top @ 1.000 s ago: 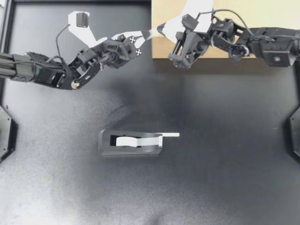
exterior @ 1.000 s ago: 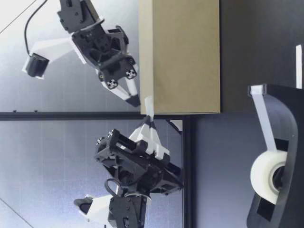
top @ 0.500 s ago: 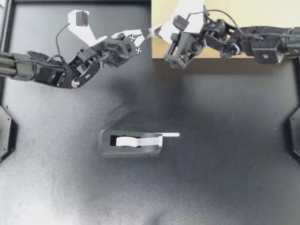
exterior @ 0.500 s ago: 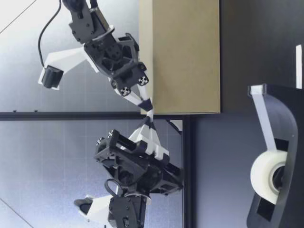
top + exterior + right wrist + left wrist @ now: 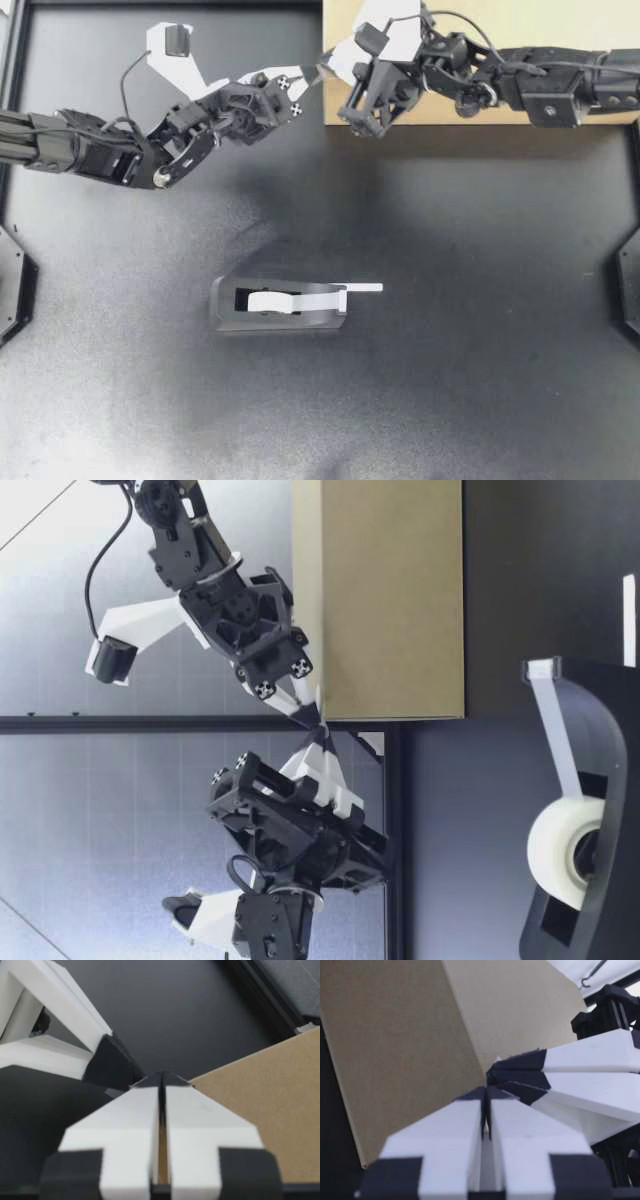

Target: Cut a small piece of tape from the tape dispenser then place it on the cardboard box's edge.

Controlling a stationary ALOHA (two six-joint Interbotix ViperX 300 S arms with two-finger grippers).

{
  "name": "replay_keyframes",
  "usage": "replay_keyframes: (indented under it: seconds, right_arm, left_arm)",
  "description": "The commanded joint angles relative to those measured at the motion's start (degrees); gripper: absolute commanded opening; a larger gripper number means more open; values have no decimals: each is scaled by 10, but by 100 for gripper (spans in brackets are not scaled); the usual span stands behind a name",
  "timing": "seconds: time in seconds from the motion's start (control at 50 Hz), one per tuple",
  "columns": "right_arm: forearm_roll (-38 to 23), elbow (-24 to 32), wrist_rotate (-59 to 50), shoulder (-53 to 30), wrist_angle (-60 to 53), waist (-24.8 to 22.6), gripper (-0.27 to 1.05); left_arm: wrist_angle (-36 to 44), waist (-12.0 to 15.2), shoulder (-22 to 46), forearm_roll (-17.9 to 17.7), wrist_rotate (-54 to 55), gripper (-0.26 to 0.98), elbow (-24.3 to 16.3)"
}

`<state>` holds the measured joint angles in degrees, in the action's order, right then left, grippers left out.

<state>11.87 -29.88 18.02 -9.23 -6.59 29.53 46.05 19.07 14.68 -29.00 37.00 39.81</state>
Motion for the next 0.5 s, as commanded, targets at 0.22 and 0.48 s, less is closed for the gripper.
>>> replay_keyframes:
  seconds: [0.22,0.48]
  right_arm:
    - [-1,8,1,8,3,11,-8]
    - [-1,9,0,8,3,11,-8]
  left_arm:
    - [6,2,-9,2,-6,-8,-8]
    - [4,2,-12,2,-6,18,-4]
